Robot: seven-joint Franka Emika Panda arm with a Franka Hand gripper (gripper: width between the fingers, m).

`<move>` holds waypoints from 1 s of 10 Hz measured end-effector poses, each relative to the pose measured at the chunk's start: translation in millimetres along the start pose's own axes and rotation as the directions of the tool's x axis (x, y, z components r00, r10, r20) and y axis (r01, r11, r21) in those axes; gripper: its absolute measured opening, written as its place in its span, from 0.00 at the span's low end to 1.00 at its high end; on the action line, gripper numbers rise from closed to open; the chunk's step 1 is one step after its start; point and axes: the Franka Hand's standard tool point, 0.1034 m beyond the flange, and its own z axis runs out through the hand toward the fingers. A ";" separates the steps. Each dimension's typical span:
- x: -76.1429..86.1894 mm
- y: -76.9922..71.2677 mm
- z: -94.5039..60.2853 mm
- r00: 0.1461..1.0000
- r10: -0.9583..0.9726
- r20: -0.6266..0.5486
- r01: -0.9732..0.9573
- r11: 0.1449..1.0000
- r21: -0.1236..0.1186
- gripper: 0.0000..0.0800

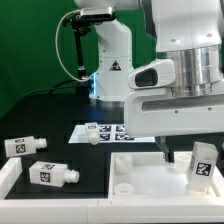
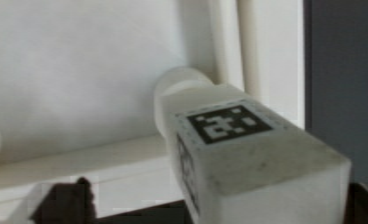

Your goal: Assemble one leg

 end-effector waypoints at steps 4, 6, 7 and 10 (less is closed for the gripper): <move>-0.3 -0.6 0.2 0.956 0.294 0.002 -0.294 0.956 0.004 0.36; -0.4 -0.1 1.1 0.893 0.451 0.001 -0.451 0.893 0.005 0.36; -0.4 0.1 1.5 0.820 0.572 0.002 -0.572 0.820 0.005 0.36; -2.7 1.4 2.6 0.435 0.900 0.024 -0.900 0.435 0.011 0.36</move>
Offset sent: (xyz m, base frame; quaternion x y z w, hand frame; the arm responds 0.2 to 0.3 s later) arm 0.0000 0.0000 0.0000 0.0000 0.0000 0.1938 0.9810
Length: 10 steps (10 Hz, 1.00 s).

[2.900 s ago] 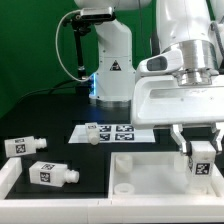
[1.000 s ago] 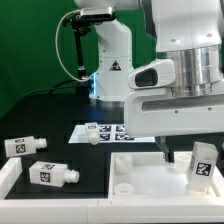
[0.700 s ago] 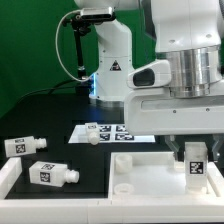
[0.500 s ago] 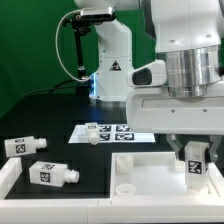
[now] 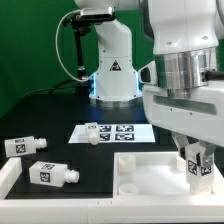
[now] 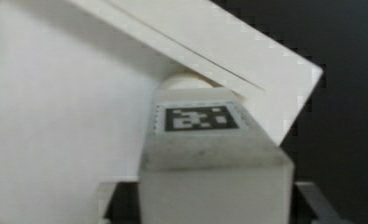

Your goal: Assemble one leg

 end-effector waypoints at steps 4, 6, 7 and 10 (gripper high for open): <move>-2.1 1.7 0.2 0.974 0.226 0.002 -0.226 0.974 0.009 0.36; -8.1 0.8 0.6 0.997 0.077 -0.009 -0.077 0.997 0.005 0.63; -9.5 -1.8 0.0 0.985 -0.174 -0.024 0.174 0.985 -0.003 0.63; -8.6 -3.0 0.1 0.909 -0.415 -0.033 0.415 0.910 -0.016 0.81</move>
Offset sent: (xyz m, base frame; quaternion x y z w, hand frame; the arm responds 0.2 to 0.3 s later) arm 0.0000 0.0000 0.0000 0.0000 0.0000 0.0000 1.0000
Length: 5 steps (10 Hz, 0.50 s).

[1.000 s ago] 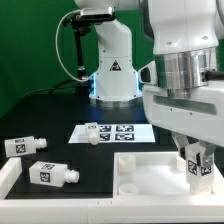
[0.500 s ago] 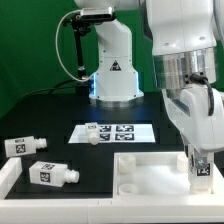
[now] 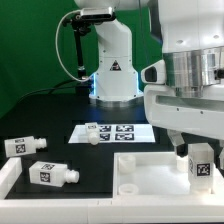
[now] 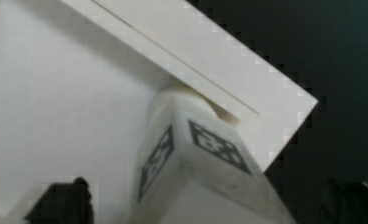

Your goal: Assemble one leg

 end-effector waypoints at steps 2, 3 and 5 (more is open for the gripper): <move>0.2 0.1 -0.1 0.985 -0.172 -0.001 0.172 0.985 -0.004 0.81; 0.1 -1.7 -0.9 0.926 -0.378 -0.008 0.378 0.925 -0.029 0.81; -9.2 -3.6 1.7 0.806 -0.592 0.017 0.592 0.805 -0.037 0.81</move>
Offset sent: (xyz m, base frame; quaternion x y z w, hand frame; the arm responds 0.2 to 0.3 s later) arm 0.0076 0.0270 -0.0015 -0.0103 -0.0356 -0.4259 0.9040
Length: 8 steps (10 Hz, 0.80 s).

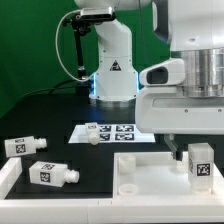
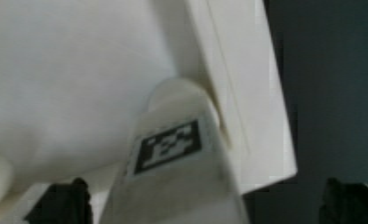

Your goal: Assemble one leg

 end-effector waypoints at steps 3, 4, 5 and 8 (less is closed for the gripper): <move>1.0 1.2 -0.2 0.997 0.071 -0.002 -0.071 0.997 0.002 0.47; 0.9 1.2 -0.2 0.992 0.127 -0.002 -0.127 0.992 0.002 0.47; 1.0 3.4 0.1 0.982 0.189 -0.001 -0.189 0.982 0.000 0.36; -0.4 3.5 1.3 0.813 0.582 -0.001 -0.582 0.813 0.002 0.36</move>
Offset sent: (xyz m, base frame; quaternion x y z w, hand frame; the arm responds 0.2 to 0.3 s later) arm 0.0000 0.0000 0.0000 0.0000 0.0000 0.1296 0.9916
